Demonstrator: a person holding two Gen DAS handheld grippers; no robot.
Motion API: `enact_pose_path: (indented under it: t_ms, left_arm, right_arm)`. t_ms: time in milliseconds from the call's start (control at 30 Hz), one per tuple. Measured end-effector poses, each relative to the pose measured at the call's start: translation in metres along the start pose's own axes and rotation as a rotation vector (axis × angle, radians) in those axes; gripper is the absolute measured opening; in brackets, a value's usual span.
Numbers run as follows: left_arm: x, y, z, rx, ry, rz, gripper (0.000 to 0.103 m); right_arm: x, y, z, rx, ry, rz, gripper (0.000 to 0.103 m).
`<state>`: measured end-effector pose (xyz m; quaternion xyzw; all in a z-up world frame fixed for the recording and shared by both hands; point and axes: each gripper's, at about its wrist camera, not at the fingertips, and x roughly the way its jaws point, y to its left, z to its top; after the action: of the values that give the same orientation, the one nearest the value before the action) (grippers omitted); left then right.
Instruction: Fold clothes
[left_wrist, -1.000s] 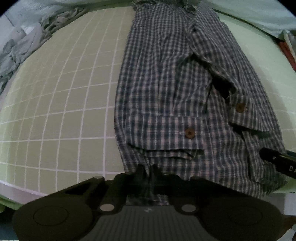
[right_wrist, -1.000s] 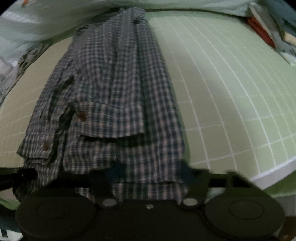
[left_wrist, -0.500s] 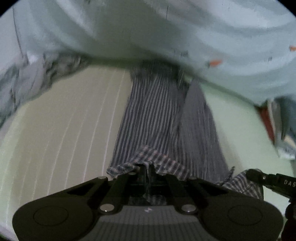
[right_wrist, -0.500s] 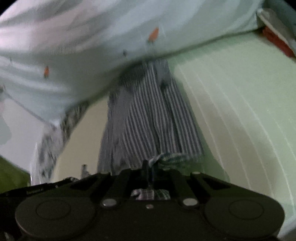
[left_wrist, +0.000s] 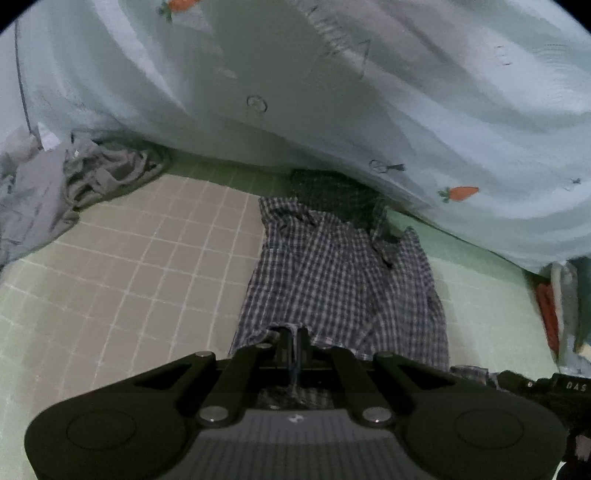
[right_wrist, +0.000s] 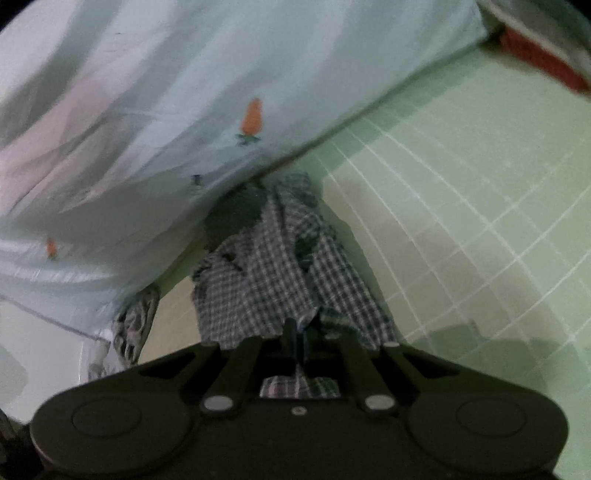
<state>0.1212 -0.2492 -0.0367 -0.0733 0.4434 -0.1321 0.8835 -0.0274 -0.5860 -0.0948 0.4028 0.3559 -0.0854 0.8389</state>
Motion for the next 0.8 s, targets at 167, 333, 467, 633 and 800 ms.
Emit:
enact_pose_path:
  t_ms: [167,333,467,633,800]
  left_arm:
    - [0.033,0.007,0.034,-0.057,-0.010,0.045,0.010]
    - [0.019,0.015,0.043,-0.018,-0.115,0.096,0.061]
    - [0.015,0.030,0.020,-0.054,-0.051,0.136,0.065]
    - [0.019,0.041,-0.031,-0.070,0.101,0.181,0.067]
    - [0.023,0.047,-0.074,-0.064,0.230,0.205,0.068]
  right_arm:
    - [0.034,0.008,0.034,-0.004,-0.044,-0.058,0.026]
    - [0.029,0.013,0.026,-0.131,-0.080,-0.153,0.052]
    - [0.022,0.011,0.007,-0.245,-0.073,-0.216,0.061]
    - [0.021,0.006,-0.025,-0.330,-0.016,-0.280,0.067]
    - [0.025,-0.003,-0.063,-0.363,0.083,-0.329,0.072]
